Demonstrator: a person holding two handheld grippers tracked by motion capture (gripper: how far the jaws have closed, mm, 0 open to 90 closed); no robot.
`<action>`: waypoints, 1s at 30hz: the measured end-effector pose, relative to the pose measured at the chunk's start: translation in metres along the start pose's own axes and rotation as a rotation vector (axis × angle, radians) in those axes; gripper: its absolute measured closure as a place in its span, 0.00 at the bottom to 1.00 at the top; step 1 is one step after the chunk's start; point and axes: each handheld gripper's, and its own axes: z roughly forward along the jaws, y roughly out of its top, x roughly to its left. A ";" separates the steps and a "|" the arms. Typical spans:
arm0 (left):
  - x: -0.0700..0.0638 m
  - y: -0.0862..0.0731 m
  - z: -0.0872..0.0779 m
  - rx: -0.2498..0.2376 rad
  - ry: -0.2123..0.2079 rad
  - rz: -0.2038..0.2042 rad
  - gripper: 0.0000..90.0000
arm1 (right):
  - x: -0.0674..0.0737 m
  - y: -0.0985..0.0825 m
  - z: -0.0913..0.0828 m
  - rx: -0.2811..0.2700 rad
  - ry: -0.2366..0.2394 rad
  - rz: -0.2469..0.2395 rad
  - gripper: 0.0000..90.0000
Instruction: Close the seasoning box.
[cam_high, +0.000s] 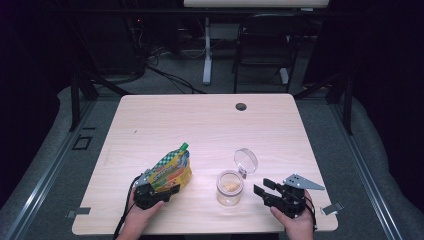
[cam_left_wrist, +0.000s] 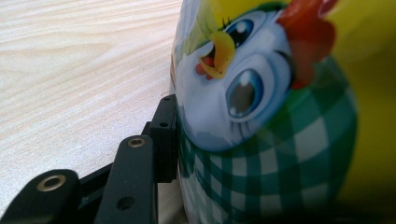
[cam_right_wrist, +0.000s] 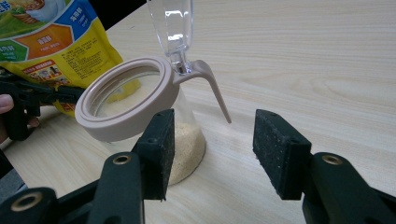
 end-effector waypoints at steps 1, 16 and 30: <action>0.000 0.000 0.000 0.000 0.000 0.000 0.66 | 0.000 0.000 0.000 0.000 0.000 0.000 0.54; -0.002 0.002 -0.007 -0.028 -0.005 0.001 0.66 | 0.000 0.001 -0.003 -0.024 -0.002 0.002 0.54; -0.013 0.011 -0.022 -0.058 -0.023 0.021 0.66 | 0.004 0.002 -0.010 -0.060 0.001 -0.007 0.55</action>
